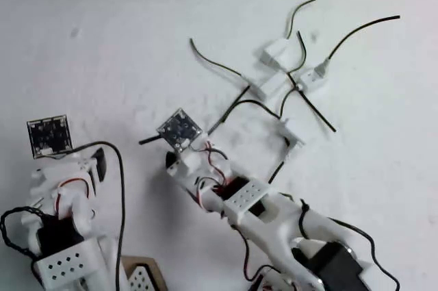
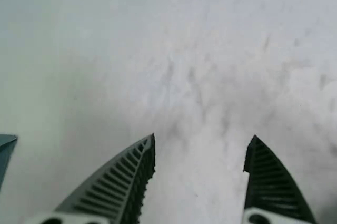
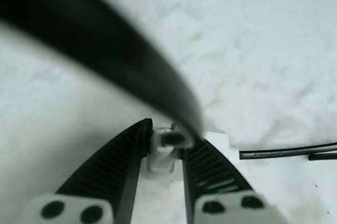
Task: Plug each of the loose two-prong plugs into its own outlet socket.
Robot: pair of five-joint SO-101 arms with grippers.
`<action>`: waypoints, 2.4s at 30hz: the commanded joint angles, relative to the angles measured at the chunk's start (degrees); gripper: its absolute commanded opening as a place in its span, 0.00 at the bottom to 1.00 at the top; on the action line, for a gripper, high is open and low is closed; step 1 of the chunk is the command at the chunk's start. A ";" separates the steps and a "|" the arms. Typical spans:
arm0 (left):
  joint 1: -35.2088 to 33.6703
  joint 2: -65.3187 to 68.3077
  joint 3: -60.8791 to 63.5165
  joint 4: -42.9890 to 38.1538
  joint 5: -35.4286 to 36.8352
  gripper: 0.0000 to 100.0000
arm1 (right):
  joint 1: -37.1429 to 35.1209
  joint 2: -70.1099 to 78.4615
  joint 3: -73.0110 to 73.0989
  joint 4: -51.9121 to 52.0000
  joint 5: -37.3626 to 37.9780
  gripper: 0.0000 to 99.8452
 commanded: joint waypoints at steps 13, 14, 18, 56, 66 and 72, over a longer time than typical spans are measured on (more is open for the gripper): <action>-0.57 -0.57 -0.18 -1.14 0.35 0.28 | 0.40 1.10 -2.46 4.00 0.79 0.02; -0.57 -0.57 -0.18 -1.14 0.35 0.28 | 0.40 1.45 -2.46 4.26 0.79 0.02; -0.57 -0.57 -0.18 -1.14 0.35 0.28 | 0.57 6.46 -4.48 4.97 0.88 0.02; -0.57 -0.57 1.05 -2.73 -2.29 0.28 | 0.75 -2.24 -4.66 14.55 0.88 0.02; -0.48 -0.57 1.05 -2.46 -2.29 0.28 | 1.98 2.95 -5.80 14.11 3.60 0.02; -0.31 -0.57 1.14 -2.46 -2.29 0.28 | 10.24 -5.85 -8.62 14.55 4.13 0.02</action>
